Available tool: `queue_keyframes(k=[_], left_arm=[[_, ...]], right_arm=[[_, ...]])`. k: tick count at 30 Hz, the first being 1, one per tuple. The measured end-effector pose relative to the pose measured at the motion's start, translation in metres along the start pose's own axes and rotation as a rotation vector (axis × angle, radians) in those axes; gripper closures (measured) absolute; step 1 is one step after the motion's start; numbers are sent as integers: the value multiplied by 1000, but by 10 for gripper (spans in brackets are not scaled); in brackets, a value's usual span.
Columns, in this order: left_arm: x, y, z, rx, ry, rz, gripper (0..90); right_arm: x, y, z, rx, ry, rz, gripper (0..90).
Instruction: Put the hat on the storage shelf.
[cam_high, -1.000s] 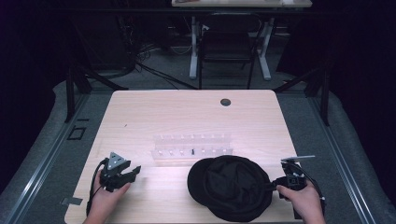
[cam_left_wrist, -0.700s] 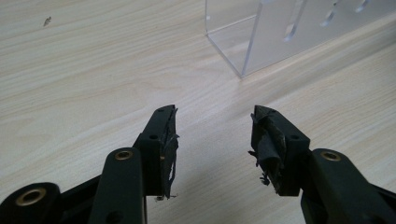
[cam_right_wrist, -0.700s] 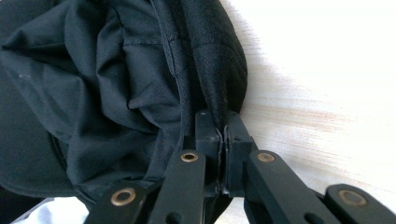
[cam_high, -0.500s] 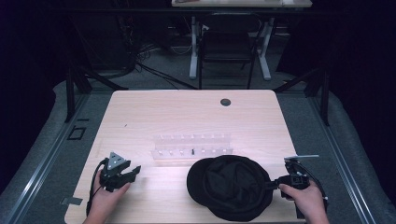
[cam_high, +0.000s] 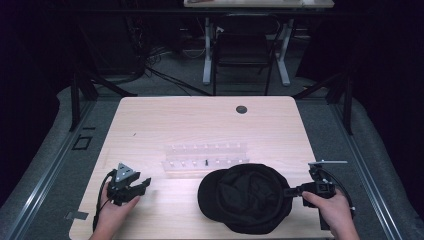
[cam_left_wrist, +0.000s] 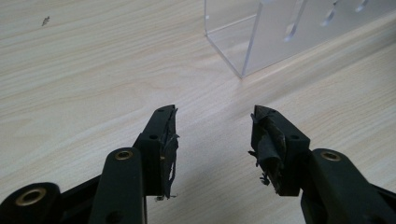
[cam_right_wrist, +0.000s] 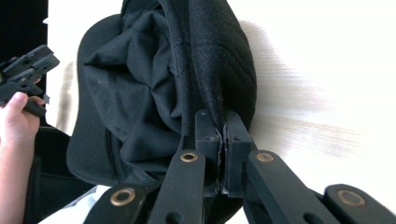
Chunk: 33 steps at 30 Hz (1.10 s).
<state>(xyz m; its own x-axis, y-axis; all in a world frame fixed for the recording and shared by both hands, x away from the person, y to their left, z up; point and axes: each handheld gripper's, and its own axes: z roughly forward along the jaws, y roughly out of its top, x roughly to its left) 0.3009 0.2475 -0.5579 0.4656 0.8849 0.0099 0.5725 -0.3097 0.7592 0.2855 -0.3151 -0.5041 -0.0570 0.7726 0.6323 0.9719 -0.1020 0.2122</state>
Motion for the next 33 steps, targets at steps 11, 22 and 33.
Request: queue_keyframes(k=[11, 22, 33], left_arm=[[0, 0, 0, 0, 1, -3, 505], [0, 0, 0, -1, 0, -1, 505], [-1, 0, 0, -4, 0, -3, 499]], right_arm=[[12, 11, -7, 33, 11, -27, 876], [25, 21, -15, 33, 74, -20, 878], [40, 26, -22, 20, 115, -39, 878]])
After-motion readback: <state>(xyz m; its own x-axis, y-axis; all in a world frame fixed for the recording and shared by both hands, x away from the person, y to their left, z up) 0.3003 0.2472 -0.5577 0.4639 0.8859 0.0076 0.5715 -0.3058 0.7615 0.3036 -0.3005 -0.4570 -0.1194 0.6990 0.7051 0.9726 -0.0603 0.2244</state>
